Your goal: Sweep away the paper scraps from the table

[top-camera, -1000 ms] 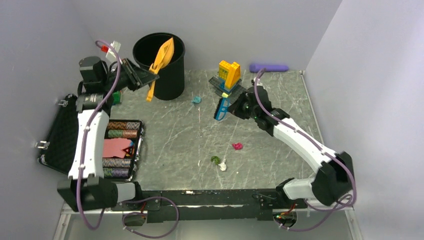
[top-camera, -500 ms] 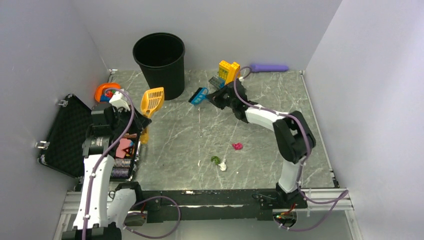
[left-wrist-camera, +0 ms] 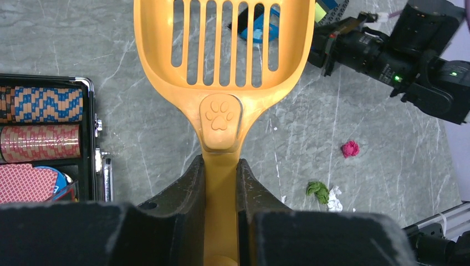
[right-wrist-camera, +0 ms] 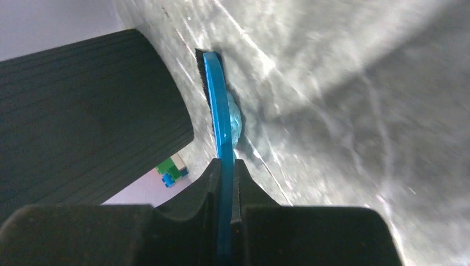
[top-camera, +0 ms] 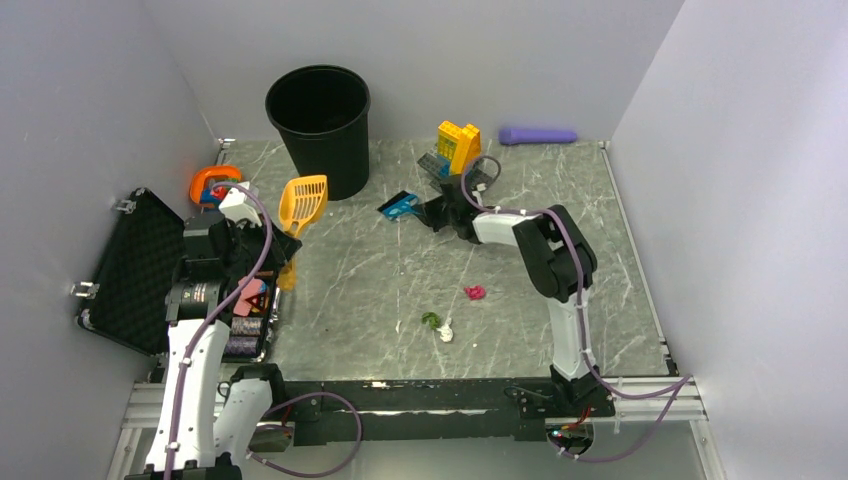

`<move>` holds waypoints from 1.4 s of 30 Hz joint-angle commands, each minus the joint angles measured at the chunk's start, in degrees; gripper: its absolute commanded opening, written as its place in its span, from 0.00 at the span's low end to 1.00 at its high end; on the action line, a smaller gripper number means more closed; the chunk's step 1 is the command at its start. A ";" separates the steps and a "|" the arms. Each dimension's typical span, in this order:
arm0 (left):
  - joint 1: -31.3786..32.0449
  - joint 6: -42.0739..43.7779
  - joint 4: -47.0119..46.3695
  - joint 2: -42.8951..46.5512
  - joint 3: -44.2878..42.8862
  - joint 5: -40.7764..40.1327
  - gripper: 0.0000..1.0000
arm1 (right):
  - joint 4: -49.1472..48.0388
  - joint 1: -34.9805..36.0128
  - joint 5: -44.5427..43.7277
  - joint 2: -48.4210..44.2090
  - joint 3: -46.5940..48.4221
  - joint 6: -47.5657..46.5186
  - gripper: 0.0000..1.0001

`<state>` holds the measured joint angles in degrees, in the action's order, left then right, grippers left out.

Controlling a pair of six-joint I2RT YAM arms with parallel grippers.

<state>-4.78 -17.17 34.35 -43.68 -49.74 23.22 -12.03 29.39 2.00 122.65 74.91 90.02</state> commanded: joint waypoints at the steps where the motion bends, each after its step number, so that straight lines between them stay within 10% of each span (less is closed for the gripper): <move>1: 0.25 1.43 -1.63 0.18 -0.01 -0.13 0.00 | 17.31 -0.77 -7.26 -8.74 -6.86 4.90 0.00; 11: 0.68 1.57 -1.48 -0.13 0.09 0.90 0.00 | 40.76 -0.95 -19.47 -42.67 -24.63 -2.36 0.00; 19: 1.21 1.87 -1.41 -0.02 0.30 0.90 0.00 | 26.39 -1.87 -10.42 -68.02 -31.56 -34.80 0.00; 29: 1.85 2.05 -1.21 -1.26 0.18 1.36 0.00 | 40.54 2.56 19.93 -60.69 -20.62 -62.21 0.00; 42: 2.57 2.30 -0.86 -2.71 0.08 1.32 0.00 | 54.11 24.67 12.88 -49.43 -14.90 -78.16 0.00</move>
<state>-2.52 -15.90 34.81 -46.41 -49.39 23.55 35.51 50.89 21.26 69.73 56.10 17.67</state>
